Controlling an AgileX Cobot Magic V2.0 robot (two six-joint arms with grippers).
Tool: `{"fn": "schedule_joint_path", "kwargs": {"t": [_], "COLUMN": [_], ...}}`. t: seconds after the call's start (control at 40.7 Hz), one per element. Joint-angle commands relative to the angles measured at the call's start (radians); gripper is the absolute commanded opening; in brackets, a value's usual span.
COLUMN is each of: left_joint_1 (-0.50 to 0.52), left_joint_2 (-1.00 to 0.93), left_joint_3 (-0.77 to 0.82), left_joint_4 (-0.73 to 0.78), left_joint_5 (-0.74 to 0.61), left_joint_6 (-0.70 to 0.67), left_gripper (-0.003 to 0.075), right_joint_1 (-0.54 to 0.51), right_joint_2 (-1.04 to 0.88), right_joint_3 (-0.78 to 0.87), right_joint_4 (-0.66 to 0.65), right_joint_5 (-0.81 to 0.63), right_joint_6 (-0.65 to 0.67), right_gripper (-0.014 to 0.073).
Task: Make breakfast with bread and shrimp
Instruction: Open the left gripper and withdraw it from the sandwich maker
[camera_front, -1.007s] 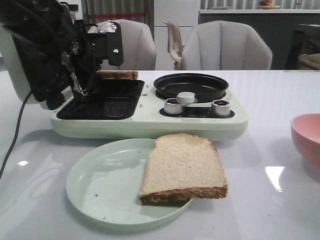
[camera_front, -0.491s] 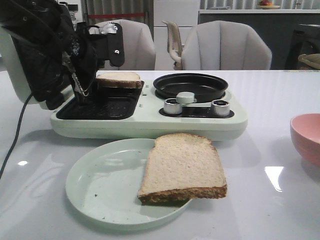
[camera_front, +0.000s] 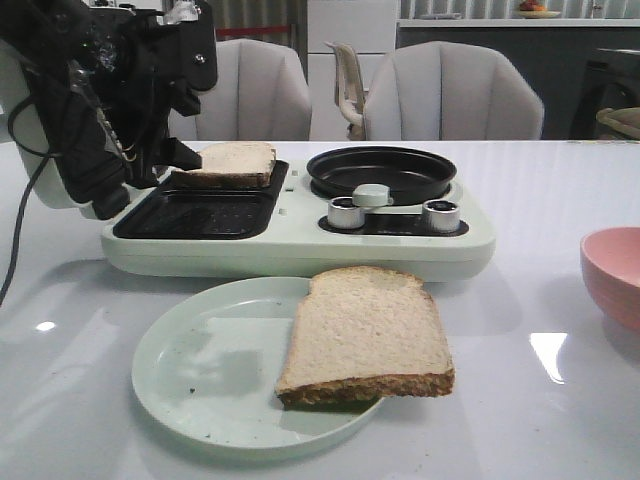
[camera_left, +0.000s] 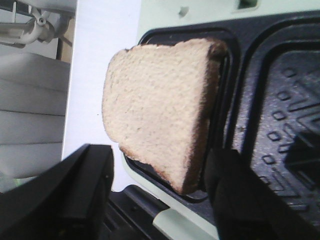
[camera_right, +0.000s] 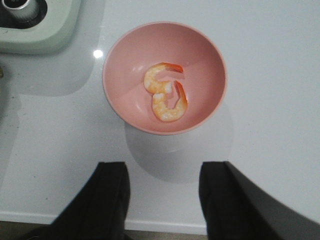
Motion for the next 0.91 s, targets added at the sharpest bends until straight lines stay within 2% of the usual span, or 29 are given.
{"fn": "schedule_joint_path", "kwargs": {"t": [0.0,0.123,0.27,0.393,0.59,0.639,0.737,0.811,0.885], "left_joint_1": [-0.014,-0.053,-0.133,-0.231,-0.360,-0.374,-0.378,-0.397,-0.424], "left_joint_2": [-0.122,-0.230,-0.414,-0.549,-0.615,-0.615,-0.615,-0.618,-0.632], "left_joint_3": [0.041,0.138,0.264,0.379,0.520,0.532,0.533,0.520,0.501], "left_joint_4": [0.021,0.021,0.021,0.021,0.014,-0.069,-0.377,-0.625,-0.795], "left_joint_5": [0.050,0.089,0.101,0.144,0.518,0.566,0.595,0.682,0.756], "left_joint_6": [-0.086,-0.115,-0.387,-0.472,-0.446,-0.415,-0.212,-0.034,0.038], "left_gripper": [0.0457,0.0457,0.0457,0.0457,0.0457,0.0457,0.0457,0.0457,0.0457], "right_joint_1": [-0.004,-0.004,-0.004,-0.004,-0.004,-0.004,-0.004,-0.004,-0.004], "right_joint_2": [-0.002,-0.002,-0.002,-0.002,-0.002,-0.002,-0.002,-0.002,-0.002], "right_joint_3": [-0.036,-0.036,-0.036,-0.036,-0.036,-0.036,-0.036,-0.036,-0.036], "right_joint_4": [0.002,0.002,0.002,0.002,0.002,0.002,0.002,0.002,0.002], "right_joint_5": [-0.054,-0.054,-0.054,-0.054,-0.054,-0.054,-0.054,-0.055,-0.054], "right_joint_6": [-0.002,-0.002,-0.002,-0.002,-0.002,-0.002,-0.002,-0.002,-0.002], "right_gripper": [0.0444,0.0444,0.0444,0.0444,0.0444,0.0444,0.0444,0.0444,0.0444]}}
